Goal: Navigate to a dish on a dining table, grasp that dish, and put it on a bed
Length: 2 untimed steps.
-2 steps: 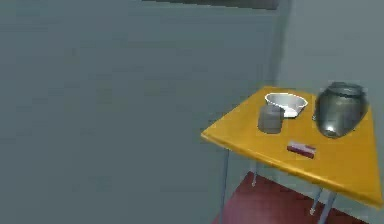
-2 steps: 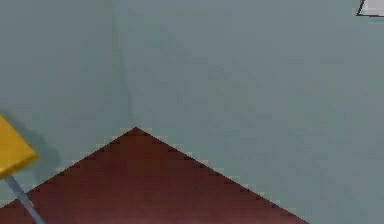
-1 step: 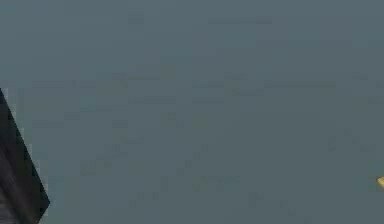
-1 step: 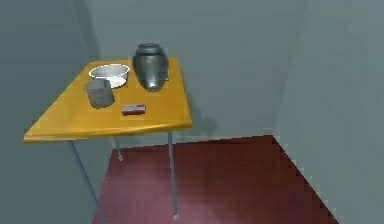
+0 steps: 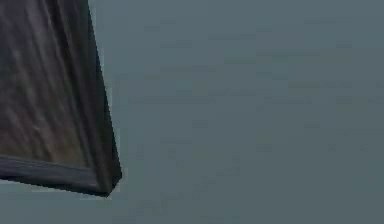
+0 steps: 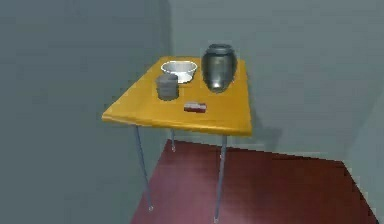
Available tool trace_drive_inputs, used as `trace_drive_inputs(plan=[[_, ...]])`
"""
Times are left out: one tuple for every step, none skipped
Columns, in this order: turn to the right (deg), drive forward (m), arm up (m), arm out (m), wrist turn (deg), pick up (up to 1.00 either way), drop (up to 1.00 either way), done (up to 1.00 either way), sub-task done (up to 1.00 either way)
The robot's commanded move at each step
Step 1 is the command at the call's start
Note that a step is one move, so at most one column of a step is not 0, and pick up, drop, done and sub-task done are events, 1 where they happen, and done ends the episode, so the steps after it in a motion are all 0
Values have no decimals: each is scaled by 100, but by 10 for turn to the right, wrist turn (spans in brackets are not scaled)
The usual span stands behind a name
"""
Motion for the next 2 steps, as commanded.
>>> trace_drive_inputs(plan=[[450,0,0,0,0,0,0,0,0],[450,0,0,0,0,0,0,0,0]])
